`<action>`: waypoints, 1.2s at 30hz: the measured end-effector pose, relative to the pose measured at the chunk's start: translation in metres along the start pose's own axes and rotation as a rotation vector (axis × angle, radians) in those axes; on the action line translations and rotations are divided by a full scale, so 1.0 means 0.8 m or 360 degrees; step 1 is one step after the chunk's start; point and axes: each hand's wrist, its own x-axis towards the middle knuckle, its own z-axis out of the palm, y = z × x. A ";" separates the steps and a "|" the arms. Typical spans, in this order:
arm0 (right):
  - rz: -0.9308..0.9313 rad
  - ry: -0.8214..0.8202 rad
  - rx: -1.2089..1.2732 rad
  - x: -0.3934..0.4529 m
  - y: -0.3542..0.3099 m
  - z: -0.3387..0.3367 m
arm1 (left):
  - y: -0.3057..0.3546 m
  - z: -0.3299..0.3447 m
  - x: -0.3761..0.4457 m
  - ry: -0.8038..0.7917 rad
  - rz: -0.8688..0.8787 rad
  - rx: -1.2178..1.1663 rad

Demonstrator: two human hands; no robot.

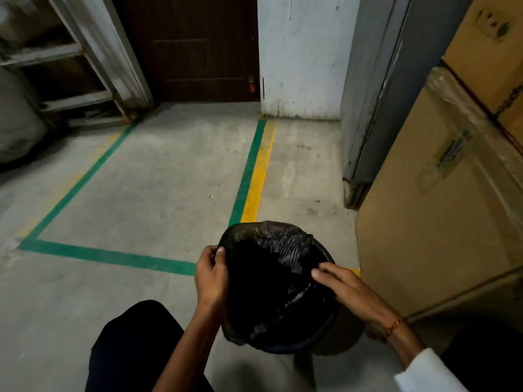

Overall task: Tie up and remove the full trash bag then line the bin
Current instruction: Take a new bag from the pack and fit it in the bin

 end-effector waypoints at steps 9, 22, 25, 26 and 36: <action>-0.0080 0.0748 -0.0681 0.015 -0.015 0.025 | -0.009 -0.002 -0.010 0.0046 0.0330 0.0424; 0.0450 0.0892 0.1180 0.045 0.034 -0.032 | -0.048 -0.015 0.029 0.0126 0.0052 0.0685; 0.0497 0.1044 0.1128 0.062 0.049 -0.034 | -0.055 -0.017 0.033 0.0129 0.0015 0.0717; 0.0455 0.1102 0.1026 0.066 0.051 -0.032 | -0.058 -0.018 0.034 0.0128 0.0006 0.0729; -0.0174 0.0929 0.0555 0.092 0.032 -0.038 | -0.071 -0.024 0.051 0.0172 -0.0065 0.0694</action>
